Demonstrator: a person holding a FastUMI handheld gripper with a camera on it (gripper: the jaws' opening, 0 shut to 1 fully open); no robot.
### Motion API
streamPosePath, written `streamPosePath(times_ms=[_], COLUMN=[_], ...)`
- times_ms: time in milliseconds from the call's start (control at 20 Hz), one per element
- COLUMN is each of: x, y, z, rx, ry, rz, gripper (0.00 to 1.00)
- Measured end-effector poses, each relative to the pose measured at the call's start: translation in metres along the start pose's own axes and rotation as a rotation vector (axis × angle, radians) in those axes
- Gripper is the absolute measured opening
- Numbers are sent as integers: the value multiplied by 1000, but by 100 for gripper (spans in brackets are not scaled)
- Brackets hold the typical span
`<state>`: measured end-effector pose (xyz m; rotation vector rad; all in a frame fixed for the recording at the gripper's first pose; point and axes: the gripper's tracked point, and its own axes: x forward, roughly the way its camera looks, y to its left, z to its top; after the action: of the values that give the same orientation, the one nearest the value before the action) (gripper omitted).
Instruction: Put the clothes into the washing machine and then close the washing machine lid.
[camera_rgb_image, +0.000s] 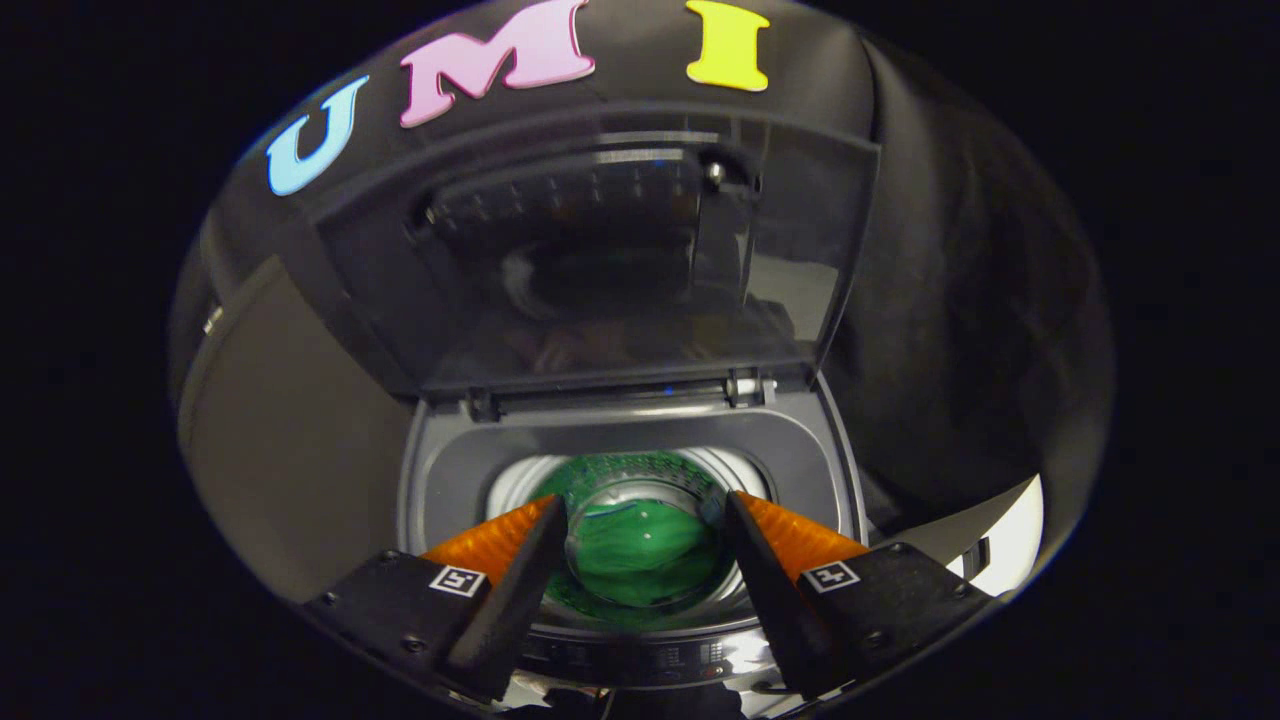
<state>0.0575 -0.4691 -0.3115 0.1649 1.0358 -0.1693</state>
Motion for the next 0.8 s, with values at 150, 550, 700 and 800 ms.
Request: streamPosePath(times_ms=[150, 550, 700, 800], x=[-33, -13, 28, 28], y=[4, 62, 65, 66], z=[67, 237, 209, 217], rx=[19, -66, -72, -84], ry=[-143, -365, -255, -285], rz=[21, 113, 74, 62], gripper=[99, 99, 99, 100])
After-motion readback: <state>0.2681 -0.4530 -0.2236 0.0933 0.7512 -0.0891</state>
